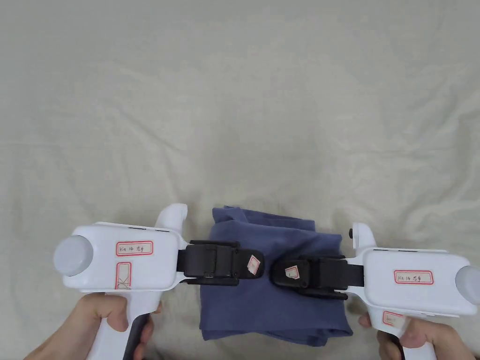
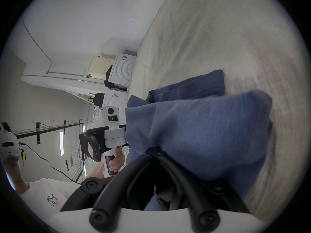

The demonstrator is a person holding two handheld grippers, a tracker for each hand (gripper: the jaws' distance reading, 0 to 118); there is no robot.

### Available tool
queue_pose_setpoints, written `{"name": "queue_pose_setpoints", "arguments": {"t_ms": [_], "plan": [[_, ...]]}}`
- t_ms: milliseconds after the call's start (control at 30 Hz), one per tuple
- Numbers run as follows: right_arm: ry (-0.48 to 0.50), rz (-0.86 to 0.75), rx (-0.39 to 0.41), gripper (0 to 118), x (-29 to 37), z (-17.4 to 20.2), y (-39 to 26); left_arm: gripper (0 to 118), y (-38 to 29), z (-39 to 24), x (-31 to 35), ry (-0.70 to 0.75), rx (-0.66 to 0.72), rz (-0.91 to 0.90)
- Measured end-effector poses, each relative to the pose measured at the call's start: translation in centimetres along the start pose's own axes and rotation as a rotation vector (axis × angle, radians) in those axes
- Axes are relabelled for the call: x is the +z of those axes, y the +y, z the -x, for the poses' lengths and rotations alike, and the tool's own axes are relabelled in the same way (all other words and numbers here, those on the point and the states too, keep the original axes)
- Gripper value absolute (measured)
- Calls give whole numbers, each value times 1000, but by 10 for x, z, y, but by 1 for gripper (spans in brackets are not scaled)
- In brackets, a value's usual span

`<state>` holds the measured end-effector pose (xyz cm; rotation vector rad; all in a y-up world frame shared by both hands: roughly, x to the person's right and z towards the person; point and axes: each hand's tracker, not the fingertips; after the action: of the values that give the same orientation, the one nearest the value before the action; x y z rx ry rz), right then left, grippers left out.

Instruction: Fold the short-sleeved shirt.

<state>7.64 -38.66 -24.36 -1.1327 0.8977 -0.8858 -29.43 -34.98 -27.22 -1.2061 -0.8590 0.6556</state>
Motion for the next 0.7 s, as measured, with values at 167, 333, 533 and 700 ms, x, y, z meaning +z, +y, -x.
{"name": "queue_pose_setpoints", "arguments": {"t_ms": [167, 333, 533, 700], "plan": [[7, 4, 5, 0, 1, 2, 0, 30, -2, 25, 4, 37, 27, 3], [-27, 4, 4, 0, 5, 10, 1, 30, -1, 15, 2, 51, 31, 8], [-114, -2, 73, 0, 30, 42, -5, 30, 2, -25, 34, 64, 33, -28], [-153, -79, 127, 0, 62, 70, -6, 30, 19, 8, 115, 142, 58, -126]]}}
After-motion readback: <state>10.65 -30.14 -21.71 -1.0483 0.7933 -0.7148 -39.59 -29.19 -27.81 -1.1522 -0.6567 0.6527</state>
